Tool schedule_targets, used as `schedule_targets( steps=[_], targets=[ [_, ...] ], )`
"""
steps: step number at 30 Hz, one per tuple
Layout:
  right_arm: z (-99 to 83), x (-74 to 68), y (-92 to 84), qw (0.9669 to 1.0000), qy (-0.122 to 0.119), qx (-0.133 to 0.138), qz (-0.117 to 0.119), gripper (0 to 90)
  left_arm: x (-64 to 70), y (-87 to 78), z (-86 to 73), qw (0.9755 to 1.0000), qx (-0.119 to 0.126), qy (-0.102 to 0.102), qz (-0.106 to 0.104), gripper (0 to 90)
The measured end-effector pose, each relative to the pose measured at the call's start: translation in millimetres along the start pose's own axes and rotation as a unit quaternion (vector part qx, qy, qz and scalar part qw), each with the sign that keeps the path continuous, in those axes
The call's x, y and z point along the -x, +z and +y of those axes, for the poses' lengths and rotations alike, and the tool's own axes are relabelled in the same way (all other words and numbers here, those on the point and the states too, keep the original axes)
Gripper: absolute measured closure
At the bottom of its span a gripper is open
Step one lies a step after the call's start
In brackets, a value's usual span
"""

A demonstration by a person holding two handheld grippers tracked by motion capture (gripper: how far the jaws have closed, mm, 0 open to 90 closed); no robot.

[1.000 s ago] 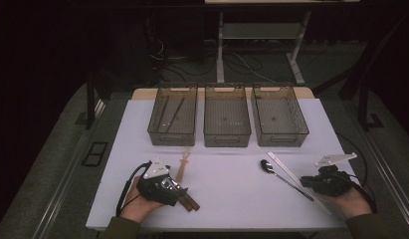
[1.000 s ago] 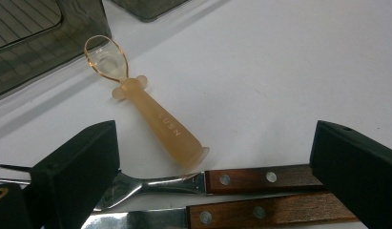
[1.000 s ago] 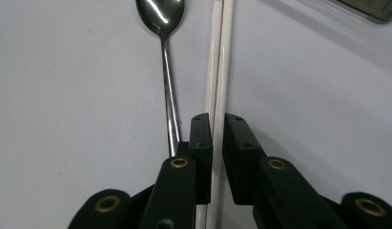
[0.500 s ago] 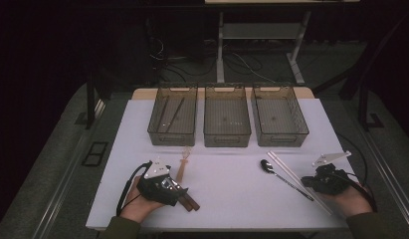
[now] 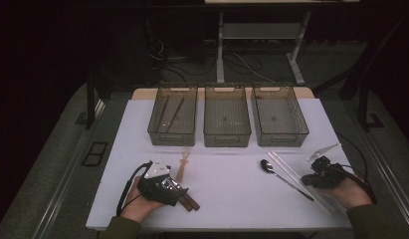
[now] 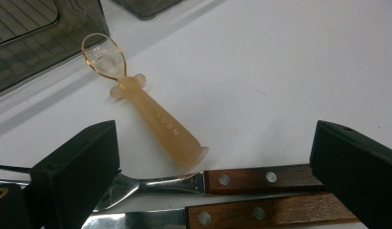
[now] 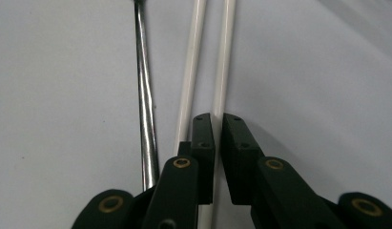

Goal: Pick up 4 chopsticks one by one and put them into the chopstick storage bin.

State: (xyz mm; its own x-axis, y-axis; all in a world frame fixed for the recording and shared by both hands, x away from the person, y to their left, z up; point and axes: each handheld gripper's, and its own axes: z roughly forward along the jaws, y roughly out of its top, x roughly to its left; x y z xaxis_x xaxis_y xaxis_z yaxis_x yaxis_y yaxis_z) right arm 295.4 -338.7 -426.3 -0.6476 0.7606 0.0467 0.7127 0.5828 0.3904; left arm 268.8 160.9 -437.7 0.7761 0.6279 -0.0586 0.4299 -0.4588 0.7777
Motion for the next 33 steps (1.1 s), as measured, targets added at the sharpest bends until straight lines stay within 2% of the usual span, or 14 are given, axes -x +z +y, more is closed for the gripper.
schedule_targets(
  steps=[4, 9, 12, 15, 18, 22, 28, 33],
  targets=[
    [14.9, -1.3, 2.0, 0.9985, -0.002, -0.054, -0.002, 82.3, -0.1, 1.0, 0.0, 1.0000, -0.003, 0.003, -0.001, 1.4],
    [36.0, -4.0, 7.7, 0.9912, -0.008, -0.131, -0.012, 81.8, 0.0, 0.7, 0.2, 1.0000, -0.001, 0.002, -0.001, 1.4],
    [44.1, -3.0, 11.1, 0.9868, -0.005, -0.162, -0.010, 82.0, -0.1, 0.9, 0.3, 1.0000, -0.001, 0.003, -0.002, 1.4],
    [47.6, -3.4, 12.9, 0.9845, -0.005, -0.175, -0.012, 84.0, 0.3, 0.9, 0.4, 1.0000, -0.002, 0.004, -0.002, 1.5],
    [46.2, -3.8, 12.1, 0.9853, -0.003, -0.170, -0.016, 85.1, 0.2, 0.5, 0.3, 1.0000, -0.001, 0.003, -0.002, 1.5],
    [40.8, -3.7, 8.4, 0.9893, 0.002, -0.145, -0.018, 85.1, 0.2, 1.0, 0.7, 1.0000, -0.002, 0.004, -0.002, 1.6],
    [32.5, 1.1, -5.5, 0.9964, 0.017, -0.081, -0.019, 85.1, 0.0, 0.6, 0.3, 1.0000, 0.000, 0.002, -0.002, 1.6],
    [25.6, 4.9, -19.7, 0.9996, 0.024, -0.018, -0.002, 85.1, -1.7, -1.4, -0.1, 0.9999, 0.010, -0.002, -0.003, 1.3]
  ],
)
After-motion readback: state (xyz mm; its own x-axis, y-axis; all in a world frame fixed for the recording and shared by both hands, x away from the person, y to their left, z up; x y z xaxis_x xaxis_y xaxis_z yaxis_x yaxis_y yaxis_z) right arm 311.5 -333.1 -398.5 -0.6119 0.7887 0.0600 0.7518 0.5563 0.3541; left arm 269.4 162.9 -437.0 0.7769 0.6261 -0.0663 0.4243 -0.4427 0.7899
